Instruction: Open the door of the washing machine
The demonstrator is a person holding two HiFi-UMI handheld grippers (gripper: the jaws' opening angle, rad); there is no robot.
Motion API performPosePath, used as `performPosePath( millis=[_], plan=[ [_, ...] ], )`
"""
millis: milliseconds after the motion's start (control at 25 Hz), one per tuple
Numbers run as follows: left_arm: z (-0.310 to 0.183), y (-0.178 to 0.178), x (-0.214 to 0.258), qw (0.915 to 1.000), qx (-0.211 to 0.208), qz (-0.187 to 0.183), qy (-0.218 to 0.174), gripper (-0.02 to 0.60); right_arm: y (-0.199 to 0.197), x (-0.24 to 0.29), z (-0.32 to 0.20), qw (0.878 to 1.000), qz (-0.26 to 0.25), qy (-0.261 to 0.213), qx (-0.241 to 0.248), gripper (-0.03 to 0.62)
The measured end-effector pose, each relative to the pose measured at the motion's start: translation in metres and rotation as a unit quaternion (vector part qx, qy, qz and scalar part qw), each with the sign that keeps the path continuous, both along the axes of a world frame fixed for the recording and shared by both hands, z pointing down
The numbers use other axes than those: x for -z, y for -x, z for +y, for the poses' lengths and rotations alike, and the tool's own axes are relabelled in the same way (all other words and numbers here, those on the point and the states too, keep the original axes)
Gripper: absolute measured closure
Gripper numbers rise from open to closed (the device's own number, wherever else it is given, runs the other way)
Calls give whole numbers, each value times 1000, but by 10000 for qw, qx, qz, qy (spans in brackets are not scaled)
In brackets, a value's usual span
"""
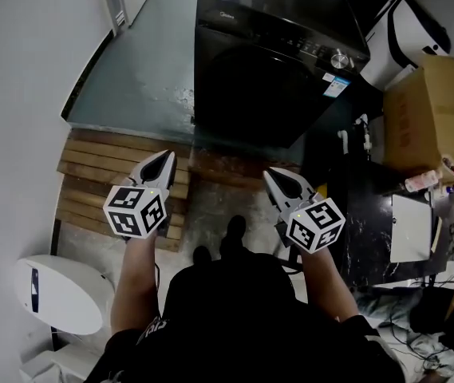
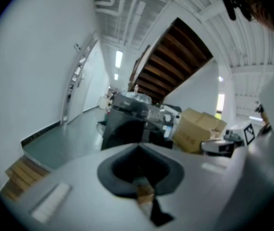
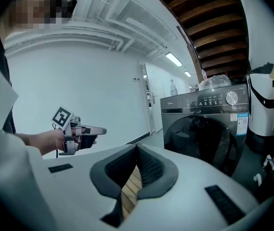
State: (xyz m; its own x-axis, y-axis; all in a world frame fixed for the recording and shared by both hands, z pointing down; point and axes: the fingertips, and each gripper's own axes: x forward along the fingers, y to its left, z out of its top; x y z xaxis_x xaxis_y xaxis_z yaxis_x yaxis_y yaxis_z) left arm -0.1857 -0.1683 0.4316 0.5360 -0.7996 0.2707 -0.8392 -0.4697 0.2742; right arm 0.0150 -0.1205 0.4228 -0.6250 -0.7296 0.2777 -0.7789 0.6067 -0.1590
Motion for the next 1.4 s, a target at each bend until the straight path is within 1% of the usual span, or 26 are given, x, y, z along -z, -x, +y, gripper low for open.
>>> performPosePath(
  millis=[120,360,480,600,760,840,1000,1160,1200,1320,1400],
  plan=[
    [-30,-27,4,9998,-162,-114,-35,572,-24,-3,-28,9999,-94,-11,-134,599],
    [-101,-86,31,9985,-357,-290,-305,573,-78,3,-91,9994,-188,-143,-249,599],
    [-124,-122,40,9967,-588,-372,-412,572,-102,8,-117,9992,-213,-185,-268,599],
    [-137,-146,38,9959,-751,-339,-375,572,-119,8,-134,9992,-221,-142,-306,599],
    [-161,-163,30,9951,-887,-336,-260,572,-132,7,-152,9989,-177,-128,-412,599],
    [-173,-169,30,9945,-940,-363,-271,573,-135,5,-163,9987,-140,-69,-482,599],
    [-194,-179,30,9930,-1081,-376,-303,573,-131,-2,-181,9989,-8,35,-459,597],
    [-206,-179,23,9914,-1247,-351,-210,572,-120,-6,-199,9988,57,89,-480,578],
    [-209,-177,21,9910,-1284,-341,-177,572,-115,-7,-202,9990,53,115,-440,565],
    [-216,-174,20,9888,-1452,-306,-150,573,-98,-9,-209,9994,20,224,-263,486],
    [-220,-174,21,9866,-1602,-245,-168,572,-91,-11,-212,9992,109,290,-256,438]
  ],
)
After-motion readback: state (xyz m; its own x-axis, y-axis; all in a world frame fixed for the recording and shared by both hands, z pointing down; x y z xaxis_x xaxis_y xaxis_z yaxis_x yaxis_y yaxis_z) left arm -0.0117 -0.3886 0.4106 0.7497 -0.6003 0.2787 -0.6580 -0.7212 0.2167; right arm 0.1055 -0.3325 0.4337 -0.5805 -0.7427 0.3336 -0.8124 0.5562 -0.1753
